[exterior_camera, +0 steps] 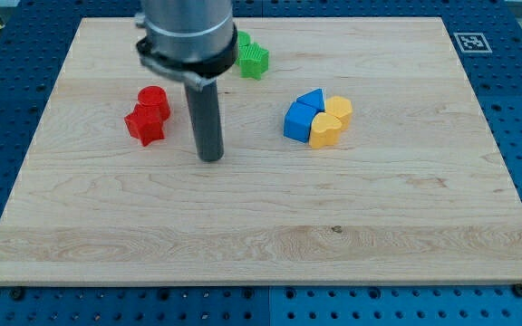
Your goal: Nudge the red star and red circle a bit up
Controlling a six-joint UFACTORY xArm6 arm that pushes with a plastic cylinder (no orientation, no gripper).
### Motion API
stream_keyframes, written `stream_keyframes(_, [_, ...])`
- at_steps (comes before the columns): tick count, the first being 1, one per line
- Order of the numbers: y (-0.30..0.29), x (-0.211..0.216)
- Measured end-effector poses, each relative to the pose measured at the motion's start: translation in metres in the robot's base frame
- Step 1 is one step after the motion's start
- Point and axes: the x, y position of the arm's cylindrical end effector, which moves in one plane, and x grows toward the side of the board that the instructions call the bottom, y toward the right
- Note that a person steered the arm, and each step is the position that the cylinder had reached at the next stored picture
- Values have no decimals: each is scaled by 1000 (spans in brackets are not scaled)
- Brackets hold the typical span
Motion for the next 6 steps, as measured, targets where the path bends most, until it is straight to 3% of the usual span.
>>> stream_keyframes(2, [-89,-10])
stream_keyframes(6, [-85,-25])
